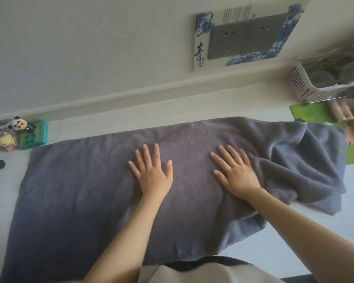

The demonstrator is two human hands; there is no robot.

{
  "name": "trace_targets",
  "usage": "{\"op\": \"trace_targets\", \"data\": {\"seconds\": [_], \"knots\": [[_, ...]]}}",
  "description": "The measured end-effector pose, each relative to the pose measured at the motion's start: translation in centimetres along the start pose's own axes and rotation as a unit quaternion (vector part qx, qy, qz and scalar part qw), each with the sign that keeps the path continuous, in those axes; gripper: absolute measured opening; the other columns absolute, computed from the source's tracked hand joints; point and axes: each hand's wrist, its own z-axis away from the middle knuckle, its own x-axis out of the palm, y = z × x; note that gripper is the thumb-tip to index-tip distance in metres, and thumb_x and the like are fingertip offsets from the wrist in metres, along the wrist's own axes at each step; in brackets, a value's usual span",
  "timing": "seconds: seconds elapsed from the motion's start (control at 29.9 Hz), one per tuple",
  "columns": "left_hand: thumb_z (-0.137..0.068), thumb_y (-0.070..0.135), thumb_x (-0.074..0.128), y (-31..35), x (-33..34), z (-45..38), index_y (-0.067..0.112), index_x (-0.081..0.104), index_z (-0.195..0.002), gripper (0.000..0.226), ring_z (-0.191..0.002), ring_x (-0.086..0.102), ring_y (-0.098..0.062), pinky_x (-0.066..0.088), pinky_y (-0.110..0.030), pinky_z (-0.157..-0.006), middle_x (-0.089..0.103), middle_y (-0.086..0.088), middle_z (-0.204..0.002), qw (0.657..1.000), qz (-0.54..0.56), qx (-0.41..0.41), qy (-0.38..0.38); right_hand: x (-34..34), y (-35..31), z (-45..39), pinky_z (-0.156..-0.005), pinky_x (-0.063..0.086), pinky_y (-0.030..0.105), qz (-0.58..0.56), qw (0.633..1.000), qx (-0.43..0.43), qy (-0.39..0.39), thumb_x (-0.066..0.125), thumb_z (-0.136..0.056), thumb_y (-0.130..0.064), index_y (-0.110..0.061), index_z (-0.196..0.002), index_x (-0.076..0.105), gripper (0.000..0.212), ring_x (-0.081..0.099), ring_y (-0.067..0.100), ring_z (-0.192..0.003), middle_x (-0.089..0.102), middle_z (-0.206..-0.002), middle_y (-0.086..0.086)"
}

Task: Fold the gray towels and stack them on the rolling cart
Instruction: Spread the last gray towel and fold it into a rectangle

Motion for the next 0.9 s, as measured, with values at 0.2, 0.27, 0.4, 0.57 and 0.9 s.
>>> {"op": "trace_targets", "data": {"seconds": [0.2, 0.27, 0.4, 0.57, 0.9], "knots": [[-0.090, 0.067, 0.013, -3.2, -1.0, -3.4, 0.036, -0.010, -0.149, 0.070, -0.143, -0.020, -0.033, -0.010, -0.066, -0.108, -0.019, -0.002, -0.158, 0.991, -0.035, -0.088, -0.093, -0.3, 4.2, 0.4, -0.114, 0.008, 0.043, 0.011, 0.999, 0.013, -0.028, 0.008, -0.095, -0.059, -0.029, -0.146, 0.024, 0.061, 0.026, 0.025, -0.140, 0.034, -0.151, 0.001], [-0.090, 0.067, 0.012, -2.7, -1.2, -3.6, 0.035, -0.009, -0.149, 0.070, -0.143, -0.019, -0.033, -0.010, -0.066, -0.108, -0.019, -0.003, -0.158, 0.991, -0.030, -0.088, -0.094, -0.5, 3.4, 0.6, -0.112, 0.012, 0.042, 0.001, 1.000, 0.013, 0.002, 0.008, -0.097, -0.056, -0.027, -0.143, 0.036, 0.061, 0.033, 0.027, -0.137, 0.040, -0.147, 0.004], [-0.095, 0.058, 0.017, -0.4, -2.0, -2.5, 0.026, -0.001, -0.152, 0.068, -0.144, -0.017, -0.029, -0.012, -0.061, -0.111, -0.016, -0.007, -0.158, 0.997, -0.019, -0.046, -0.060, -1.6, 1.0, 2.9, -0.110, 0.020, 0.040, -0.029, 0.989, 0.015, 0.146, 0.021, -0.099, -0.045, -0.018, -0.129, 0.056, 0.053, 0.037, 0.025, -0.130, 0.051, -0.139, 0.006], [-0.097, 0.053, 0.016, 5.6, -2.1, 0.1, 0.026, -0.001, -0.152, 0.063, -0.145, -0.016, -0.020, -0.015, -0.054, -0.112, -0.015, -0.004, -0.158, 0.995, 0.011, 0.083, -0.054, -2.7, 3.9, 7.3, -0.108, 0.019, 0.042, -0.074, 0.919, 0.277, 0.269, 0.038, -0.089, -0.040, -0.016, -0.127, 0.056, 0.048, 0.038, 0.032, -0.125, 0.050, -0.137, 0.011], [-0.100, 0.046, 0.026, 16.1, -2.5, 4.0, 0.024, 0.012, -0.152, 0.058, -0.146, 0.006, -0.024, 0.004, -0.045, -0.117, -0.004, -0.007, -0.160, 0.969, 0.119, 0.184, -0.111, -4.5, 11.3, 11.4, -0.099, 0.034, 0.045, -0.302, 0.702, 0.624, 0.166, 0.057, -0.087, -0.046, 0.001, -0.132, 0.040, 0.067, 0.043, 0.043, -0.121, 0.047, -0.130, 0.028]]}}
